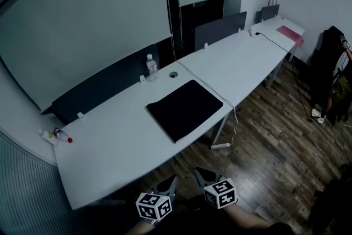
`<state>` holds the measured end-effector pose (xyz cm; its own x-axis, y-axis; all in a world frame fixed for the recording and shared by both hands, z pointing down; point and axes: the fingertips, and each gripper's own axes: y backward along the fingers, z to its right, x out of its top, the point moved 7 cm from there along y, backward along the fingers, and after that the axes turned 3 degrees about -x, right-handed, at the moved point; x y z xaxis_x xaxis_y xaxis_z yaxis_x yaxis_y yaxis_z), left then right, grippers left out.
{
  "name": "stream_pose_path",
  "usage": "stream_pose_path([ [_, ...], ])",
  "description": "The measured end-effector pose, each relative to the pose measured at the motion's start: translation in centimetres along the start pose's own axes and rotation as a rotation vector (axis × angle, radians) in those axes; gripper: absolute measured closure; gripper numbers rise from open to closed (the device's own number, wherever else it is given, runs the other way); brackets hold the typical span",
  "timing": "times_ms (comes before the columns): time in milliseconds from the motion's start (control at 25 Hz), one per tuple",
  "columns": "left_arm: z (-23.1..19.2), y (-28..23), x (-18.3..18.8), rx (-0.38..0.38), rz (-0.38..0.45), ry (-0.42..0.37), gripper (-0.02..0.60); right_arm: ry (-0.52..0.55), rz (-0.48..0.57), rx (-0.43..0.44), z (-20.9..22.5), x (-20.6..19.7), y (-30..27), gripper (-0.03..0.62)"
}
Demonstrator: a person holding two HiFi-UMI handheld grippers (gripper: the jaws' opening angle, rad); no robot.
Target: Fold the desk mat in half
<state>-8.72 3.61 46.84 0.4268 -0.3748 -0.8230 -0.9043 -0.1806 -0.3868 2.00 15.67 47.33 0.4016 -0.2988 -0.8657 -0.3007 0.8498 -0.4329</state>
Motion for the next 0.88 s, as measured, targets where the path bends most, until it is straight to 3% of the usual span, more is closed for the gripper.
stream_pose_path([
  [880,-1.4,-0.6,0.3,-0.008,-0.001,0.010,0.575,-0.002,-0.021,0.007,0.2,-0.2,-1.3,0.571],
])
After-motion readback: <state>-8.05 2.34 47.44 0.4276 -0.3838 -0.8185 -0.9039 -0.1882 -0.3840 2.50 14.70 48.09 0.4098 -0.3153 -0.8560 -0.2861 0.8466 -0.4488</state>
